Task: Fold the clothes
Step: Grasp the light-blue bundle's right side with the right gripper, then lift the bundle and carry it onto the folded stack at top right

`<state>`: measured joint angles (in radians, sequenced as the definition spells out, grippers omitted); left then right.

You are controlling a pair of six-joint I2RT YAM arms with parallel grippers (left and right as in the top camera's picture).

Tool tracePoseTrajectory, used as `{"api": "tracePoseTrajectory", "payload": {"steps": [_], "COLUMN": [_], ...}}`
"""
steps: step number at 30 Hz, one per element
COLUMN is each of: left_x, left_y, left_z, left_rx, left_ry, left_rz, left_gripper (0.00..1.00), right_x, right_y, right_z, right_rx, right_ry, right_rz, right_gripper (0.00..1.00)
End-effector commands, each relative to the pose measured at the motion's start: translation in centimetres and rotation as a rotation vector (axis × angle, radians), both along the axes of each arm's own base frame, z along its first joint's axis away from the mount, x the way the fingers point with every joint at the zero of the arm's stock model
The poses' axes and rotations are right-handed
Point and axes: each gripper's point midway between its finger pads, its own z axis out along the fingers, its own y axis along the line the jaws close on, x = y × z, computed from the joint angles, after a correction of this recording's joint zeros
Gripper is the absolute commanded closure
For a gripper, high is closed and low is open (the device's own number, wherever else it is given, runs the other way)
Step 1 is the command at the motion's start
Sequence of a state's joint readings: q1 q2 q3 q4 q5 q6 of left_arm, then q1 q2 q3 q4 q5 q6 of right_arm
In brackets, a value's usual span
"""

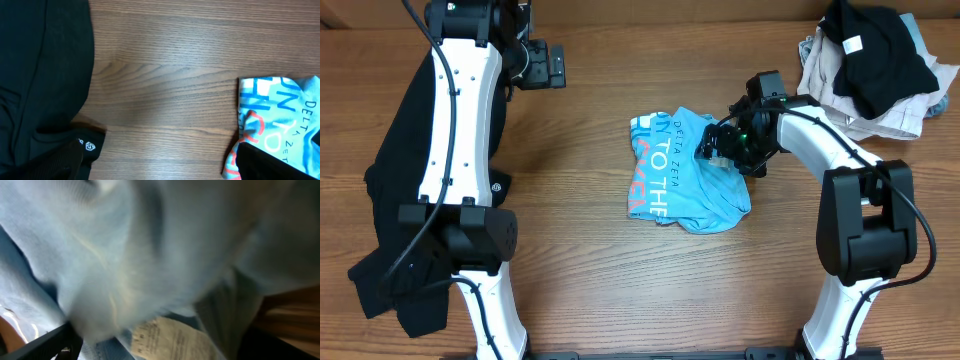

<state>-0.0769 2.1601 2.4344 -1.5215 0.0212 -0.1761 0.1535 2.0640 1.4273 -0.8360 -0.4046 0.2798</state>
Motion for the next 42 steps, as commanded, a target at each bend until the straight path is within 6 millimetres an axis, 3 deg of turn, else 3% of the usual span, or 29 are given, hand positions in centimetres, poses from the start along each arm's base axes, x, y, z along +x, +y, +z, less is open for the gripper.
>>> {"api": "tracePoseTrajectory", "payload": {"steps": [1, 3, 7, 10, 11, 14, 19, 29, 35, 42], "left_x": [-0.1, -0.1, -0.1, -0.2, -0.2, -0.2, -0.2, -0.2, -0.2, -0.2], "left_y": [0.1, 0.1, 0.1, 0.0, 0.0, 0.0, 0.0, 0.1, 0.0, 0.0], "left_z": [0.4, 0.4, 0.4, 0.4, 0.4, 0.4, 0.4, 0.4, 0.4, 0.4], "left_rx": [0.013, 0.013, 0.013, 0.012, 0.012, 0.012, 0.013, 0.013, 0.013, 0.012], "left_ry": [-0.010, -0.008, -0.008, -0.007, -0.007, -0.007, -0.004, -0.004, -0.005, -0.004], "left_rz": [-0.021, -0.021, -0.021, -0.022, -0.022, -0.022, -0.022, -0.022, -0.022, -0.021], "left_gripper": [0.00, 0.00, 0.00, 0.00, 0.00, 0.00, 0.00, 0.00, 0.00, 0.00], "right_x": [-1.4, -1.2, -0.5, 0.7, 1.2, 2.1, 3.8, 7.1, 8.5, 11.1], "right_y": [4.2, 6.3, 10.3, 12.6, 13.2, 15.0, 16.2, 12.2, 7.9, 2.1], "right_z": [-1.4, -1.0, 0.1, 0.9, 1.4, 3.3, 8.1, 17.9, 24.6, 30.1], "right_rx": [0.099, 0.143, 0.222, 0.265, 0.290, 0.404, 0.621, 0.733, 0.745, 0.734], "right_ry": [0.078, 0.059, -0.002, -0.071, -0.095, -0.165, -0.248, -0.378, -0.525, -0.677], "right_rz": [0.021, 0.040, 0.062, 0.062, 0.065, 0.114, 0.168, 0.090, 0.031, -0.050], "right_gripper": [0.06, 0.14, 0.40, 0.76, 0.84, 0.96, 0.96, 0.96, 0.96, 0.96]}}
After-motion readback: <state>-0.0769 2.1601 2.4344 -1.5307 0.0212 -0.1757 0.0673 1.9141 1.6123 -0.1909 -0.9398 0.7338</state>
